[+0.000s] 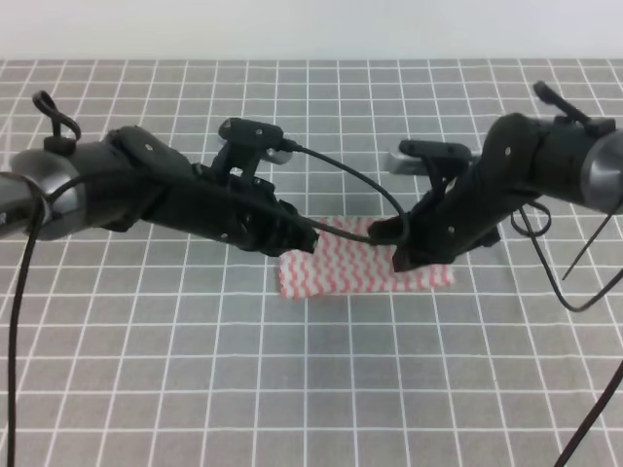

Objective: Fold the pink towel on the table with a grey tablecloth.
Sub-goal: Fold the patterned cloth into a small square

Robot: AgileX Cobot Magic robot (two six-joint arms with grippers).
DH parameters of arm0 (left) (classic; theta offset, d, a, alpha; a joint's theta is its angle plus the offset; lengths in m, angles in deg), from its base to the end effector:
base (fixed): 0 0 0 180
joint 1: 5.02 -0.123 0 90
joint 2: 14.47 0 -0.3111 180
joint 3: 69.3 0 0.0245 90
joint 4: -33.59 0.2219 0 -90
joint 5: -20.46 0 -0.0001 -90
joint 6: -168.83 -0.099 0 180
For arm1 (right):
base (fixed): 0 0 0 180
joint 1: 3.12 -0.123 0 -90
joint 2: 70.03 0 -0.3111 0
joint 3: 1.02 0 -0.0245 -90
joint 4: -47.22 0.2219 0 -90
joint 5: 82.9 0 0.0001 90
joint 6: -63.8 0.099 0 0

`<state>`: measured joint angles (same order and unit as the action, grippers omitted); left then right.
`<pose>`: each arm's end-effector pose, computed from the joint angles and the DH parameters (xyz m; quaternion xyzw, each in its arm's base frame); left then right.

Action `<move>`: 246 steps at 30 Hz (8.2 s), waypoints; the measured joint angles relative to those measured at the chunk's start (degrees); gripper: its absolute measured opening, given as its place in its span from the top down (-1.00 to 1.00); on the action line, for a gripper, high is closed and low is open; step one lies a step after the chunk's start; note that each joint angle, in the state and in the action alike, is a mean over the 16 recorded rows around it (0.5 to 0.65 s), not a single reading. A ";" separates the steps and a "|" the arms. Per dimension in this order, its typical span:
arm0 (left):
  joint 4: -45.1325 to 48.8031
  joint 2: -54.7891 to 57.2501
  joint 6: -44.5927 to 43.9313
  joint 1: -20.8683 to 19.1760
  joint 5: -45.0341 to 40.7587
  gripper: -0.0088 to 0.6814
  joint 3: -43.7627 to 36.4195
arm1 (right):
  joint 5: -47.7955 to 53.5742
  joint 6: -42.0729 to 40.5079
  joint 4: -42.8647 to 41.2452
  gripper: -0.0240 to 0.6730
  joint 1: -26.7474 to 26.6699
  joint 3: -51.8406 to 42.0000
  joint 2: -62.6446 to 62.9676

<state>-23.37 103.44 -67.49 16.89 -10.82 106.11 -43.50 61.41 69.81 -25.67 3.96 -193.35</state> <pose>0.3570 -0.1901 0.2302 0.2757 0.8792 -0.2597 0.2891 0.3763 0.1824 0.2118 -0.0862 0.9664 0.1820 0.1599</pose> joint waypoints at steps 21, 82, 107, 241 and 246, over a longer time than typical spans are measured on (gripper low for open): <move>-2.25 5.89 0.92 -1.35 1.19 0.98 2.43 | 4.64 2.10 -1.18 0.89 4.39 5.05 0.00; -2.17 7.67 1.86 -1.44 0.24 0.98 2.48 | 5.90 3.54 -0.42 0.91 6.32 6.62 -4.87; -2.14 7.67 1.34 -1.44 0.16 0.98 2.45 | 8.83 -5.90 16.95 0.93 4.78 13.55 -5.54; -11.69 7.62 -6.21 -6.35 -9.04 0.98 8.60 | 7.93 -7.11 14.42 0.90 -1.29 15.13 -7.72; -11.48 7.71 -5.97 -5.37 -9.10 0.98 8.60 | 9.47 -6.38 11.58 0.91 -0.02 15.34 -7.72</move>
<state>-34.86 111.15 -73.45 11.51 -19.92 114.72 -34.04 55.03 81.39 -25.69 19.30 -201.07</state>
